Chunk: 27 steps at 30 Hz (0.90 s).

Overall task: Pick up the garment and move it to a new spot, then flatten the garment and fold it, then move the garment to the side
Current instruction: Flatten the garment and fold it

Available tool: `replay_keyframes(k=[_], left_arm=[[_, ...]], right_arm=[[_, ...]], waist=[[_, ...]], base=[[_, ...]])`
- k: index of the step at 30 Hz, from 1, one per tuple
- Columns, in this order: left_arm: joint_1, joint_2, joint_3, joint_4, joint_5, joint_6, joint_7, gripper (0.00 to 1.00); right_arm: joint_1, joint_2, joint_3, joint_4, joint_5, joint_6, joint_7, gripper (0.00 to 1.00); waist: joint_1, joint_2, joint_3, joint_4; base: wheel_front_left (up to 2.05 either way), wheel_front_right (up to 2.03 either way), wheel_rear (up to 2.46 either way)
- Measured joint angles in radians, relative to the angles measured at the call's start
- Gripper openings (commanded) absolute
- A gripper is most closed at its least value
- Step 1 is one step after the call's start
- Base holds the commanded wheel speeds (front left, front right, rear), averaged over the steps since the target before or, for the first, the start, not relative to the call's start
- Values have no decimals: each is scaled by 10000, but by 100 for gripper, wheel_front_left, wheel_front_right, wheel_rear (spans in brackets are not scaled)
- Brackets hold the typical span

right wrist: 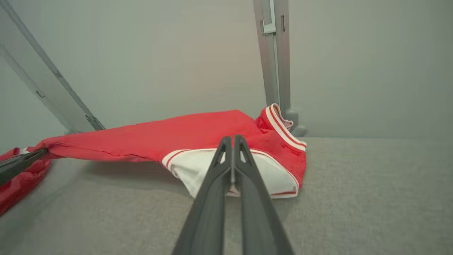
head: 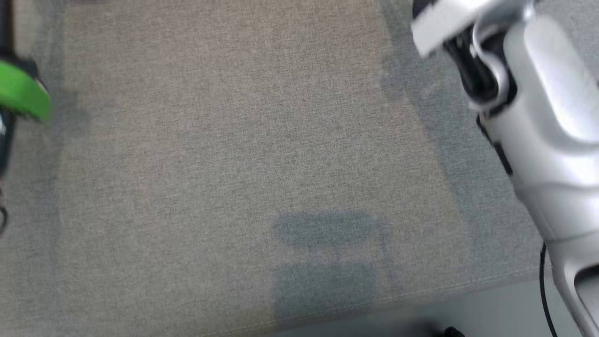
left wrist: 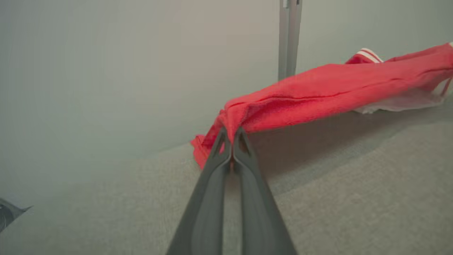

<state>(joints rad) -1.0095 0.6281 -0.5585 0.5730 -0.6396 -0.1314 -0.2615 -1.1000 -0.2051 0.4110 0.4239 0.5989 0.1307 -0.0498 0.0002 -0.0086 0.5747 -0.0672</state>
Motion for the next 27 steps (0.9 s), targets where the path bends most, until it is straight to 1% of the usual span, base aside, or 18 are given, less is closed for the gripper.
replay_keyframes(k=[2, 6, 9, 12, 17, 18, 19, 20, 22, 25, 27], left_arm=[[1416, -82, 71, -180, 21, -4, 0, 0], [3533, -558, 516, -700, 161, -4, -2, 0], [4878, -995, 817, -1103, 410, 31, -12, 0], [6064, -1417, 938, -1436, 851, 82, -13, 0], [8021, -2061, 1323, -2011, 1143, 376, -25, 0], [8021, -2061, 1323, -2011, 1143, 376, -25, 0], [8826, -2291, 1411, -2311, 1304, 497, -27, 0], [8826, -2291, 1411, -2311, 1304, 497, -27, 0], [9574, -2489, 1490, -2592, 1388, 614, -27, 0], [10438, -2744, 1707, -3055, 1521, 876, -29, 0], [10871, -2966, 1854, -3306, 1553, 978, -27, 0]], right_arm=[[1288, -437, 180, -192, 301, 0, -42, 0], [3422, -1112, 437, -629, 792, 0, -44, 0], [4605, -1626, 309, -765, 857, 2, -92, 0], [5662, -1902, 150, -802, 809, 4, -142, 0], [7546, -2067, -387, -965, 779, 10, -347, 0], [7546, -2067, -387, -965, 779, 10, -347, 0], [8395, -2071, -640, -1151, 756, 10, -426, 0], [8395, -2071, -640, -1151, 756, 10, -426, 0], [9286, -2038, -961, -1402, 721, 10, -499, 0], [10641, -1858, -1482, -1820, 646, 10, -529, 0], [11395, -1632, -1785, -2059, 543, 10, -518, 0]], waist=[[0, 0, -179, 29], [-2, 1, -684, 139], [-2, 1, -1116, 242], [-2, 0, -1577, 350], [-2, 1, -2392, 520], [-2, 1, -2392, 520], [-2, 1, -2716, 583], [-2, 1, -2716, 583], [-3, 1, -3028, 639], [-3, 1, -3432, 721], [-3, 1, -3646, 766]], base=[[0, 0, 0], [0, 0, 0], [0, 0, 0], [0, 0, 0], [0, 0, 0], [0, 0, 0], [0, 0, 0], [0, 0, 0], [0, 0, 0], [0, 0, 0], [0, 0, 0]])
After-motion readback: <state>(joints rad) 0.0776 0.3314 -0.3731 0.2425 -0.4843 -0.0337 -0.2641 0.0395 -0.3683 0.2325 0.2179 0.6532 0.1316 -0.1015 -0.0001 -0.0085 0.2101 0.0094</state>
